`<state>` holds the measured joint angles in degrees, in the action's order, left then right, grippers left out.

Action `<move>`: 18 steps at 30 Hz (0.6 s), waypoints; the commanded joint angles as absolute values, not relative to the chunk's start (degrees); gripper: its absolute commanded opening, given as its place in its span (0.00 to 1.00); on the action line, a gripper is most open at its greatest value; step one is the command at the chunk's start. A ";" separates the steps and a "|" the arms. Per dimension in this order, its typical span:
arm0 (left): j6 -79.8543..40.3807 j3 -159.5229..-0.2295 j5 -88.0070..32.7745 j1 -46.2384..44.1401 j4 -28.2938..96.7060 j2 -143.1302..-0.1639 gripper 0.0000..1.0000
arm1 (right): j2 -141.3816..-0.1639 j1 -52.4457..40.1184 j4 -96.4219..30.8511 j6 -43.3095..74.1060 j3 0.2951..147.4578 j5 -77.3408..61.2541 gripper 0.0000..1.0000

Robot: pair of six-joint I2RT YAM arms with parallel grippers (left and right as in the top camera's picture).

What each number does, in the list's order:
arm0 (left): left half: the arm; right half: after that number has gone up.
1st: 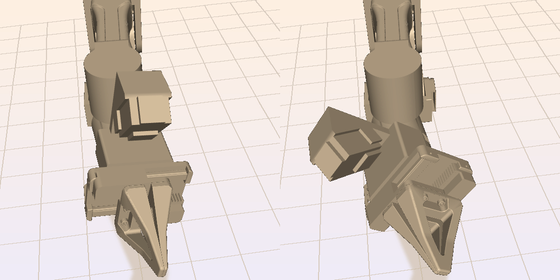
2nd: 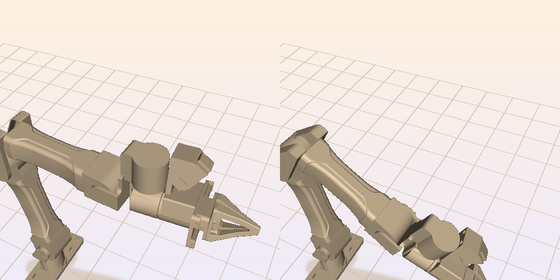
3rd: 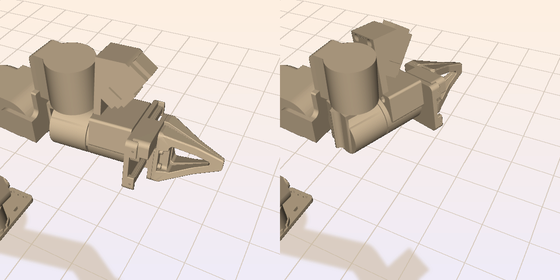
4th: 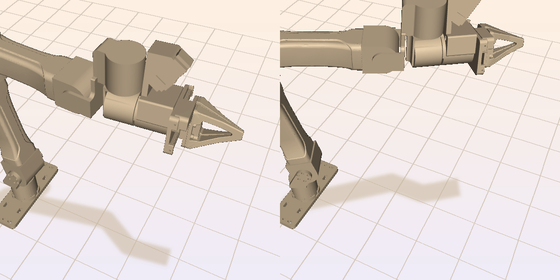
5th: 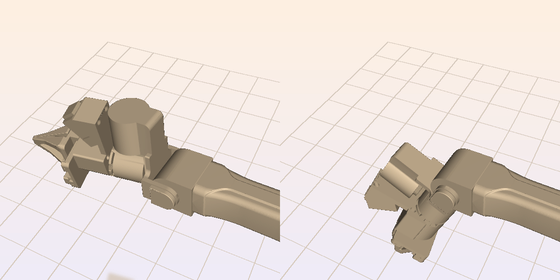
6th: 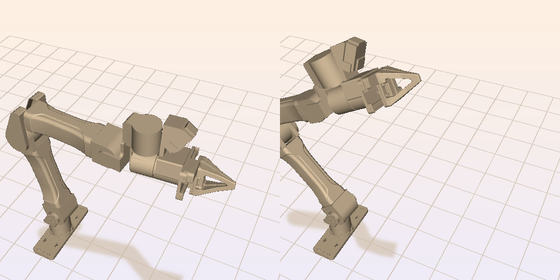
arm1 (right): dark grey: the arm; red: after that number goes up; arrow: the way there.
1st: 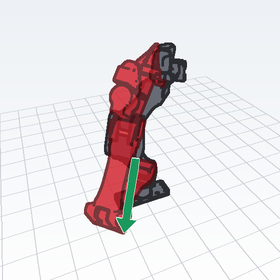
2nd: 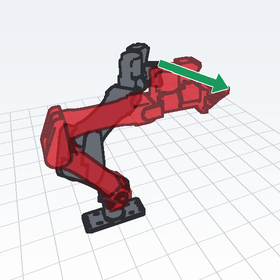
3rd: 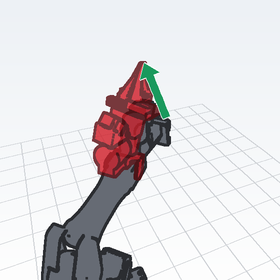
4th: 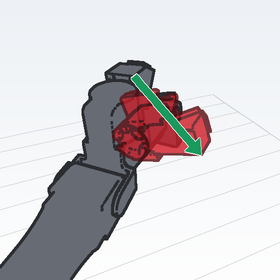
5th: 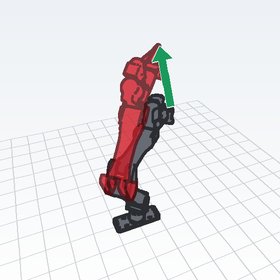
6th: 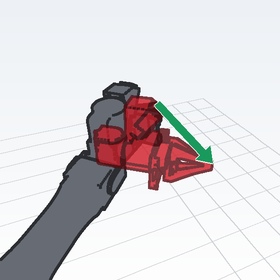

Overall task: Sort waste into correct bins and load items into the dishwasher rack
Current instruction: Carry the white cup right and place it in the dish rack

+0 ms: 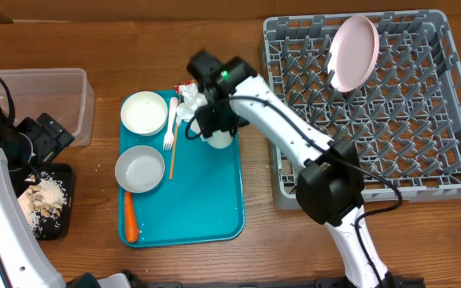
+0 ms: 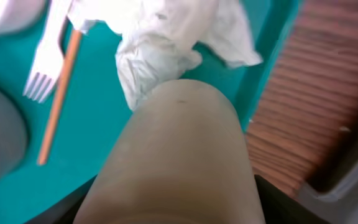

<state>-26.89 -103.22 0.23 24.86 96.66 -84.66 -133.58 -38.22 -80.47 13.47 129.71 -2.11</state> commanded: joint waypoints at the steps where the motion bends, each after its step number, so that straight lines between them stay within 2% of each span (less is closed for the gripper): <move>1: -27.46 -103.00 -0.01 25.10 96.79 -85.01 1.00 | -132.31 -35.83 -83.66 13.50 137.86 -1.32 0.32; 10: -27.46 -103.00 -0.01 25.10 96.79 -85.01 1.00 | -129.97 -24.47 -93.08 13.54 152.86 -0.36 0.28; 18: -27.46 -103.00 -0.01 25.10 96.79 -85.01 1.00 | -128.35 -4.71 -97.06 13.82 155.65 2.90 0.29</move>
